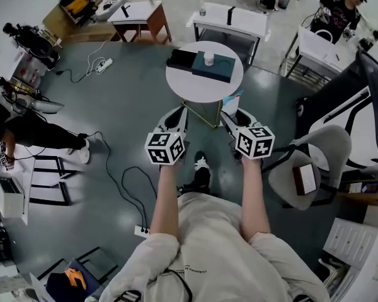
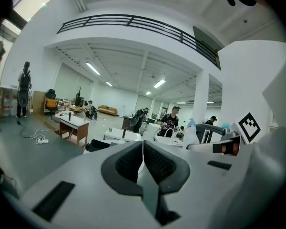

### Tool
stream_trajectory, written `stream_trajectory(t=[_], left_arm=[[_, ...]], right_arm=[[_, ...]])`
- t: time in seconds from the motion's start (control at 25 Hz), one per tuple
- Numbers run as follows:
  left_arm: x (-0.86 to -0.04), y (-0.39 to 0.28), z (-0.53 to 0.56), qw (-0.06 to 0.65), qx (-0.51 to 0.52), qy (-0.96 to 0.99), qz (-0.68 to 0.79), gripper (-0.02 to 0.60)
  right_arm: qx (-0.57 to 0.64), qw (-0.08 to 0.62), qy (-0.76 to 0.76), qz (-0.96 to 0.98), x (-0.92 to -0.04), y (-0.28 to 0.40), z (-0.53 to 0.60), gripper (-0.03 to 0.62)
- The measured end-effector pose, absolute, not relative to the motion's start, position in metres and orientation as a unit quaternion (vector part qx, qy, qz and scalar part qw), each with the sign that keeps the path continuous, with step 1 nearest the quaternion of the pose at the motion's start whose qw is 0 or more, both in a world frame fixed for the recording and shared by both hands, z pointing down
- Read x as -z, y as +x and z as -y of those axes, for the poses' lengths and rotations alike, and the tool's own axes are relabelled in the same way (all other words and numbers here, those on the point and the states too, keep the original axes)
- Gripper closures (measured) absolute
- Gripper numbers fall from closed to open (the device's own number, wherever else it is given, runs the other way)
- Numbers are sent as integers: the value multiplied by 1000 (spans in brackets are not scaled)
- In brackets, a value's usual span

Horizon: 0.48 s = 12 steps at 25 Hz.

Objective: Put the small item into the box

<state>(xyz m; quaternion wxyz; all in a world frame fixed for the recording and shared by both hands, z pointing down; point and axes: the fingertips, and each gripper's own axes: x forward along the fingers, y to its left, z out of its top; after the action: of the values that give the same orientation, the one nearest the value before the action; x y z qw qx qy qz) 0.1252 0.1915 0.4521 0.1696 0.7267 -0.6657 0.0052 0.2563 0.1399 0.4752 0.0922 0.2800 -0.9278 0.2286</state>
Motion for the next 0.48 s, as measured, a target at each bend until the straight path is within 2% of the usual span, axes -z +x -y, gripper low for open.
stream_trajectory(t=[0.48], left_arm=[[-449,96,-84,182,-8,740,647,558]], right_arm=[[-232,108,286,924,-470,214,-44,378]])
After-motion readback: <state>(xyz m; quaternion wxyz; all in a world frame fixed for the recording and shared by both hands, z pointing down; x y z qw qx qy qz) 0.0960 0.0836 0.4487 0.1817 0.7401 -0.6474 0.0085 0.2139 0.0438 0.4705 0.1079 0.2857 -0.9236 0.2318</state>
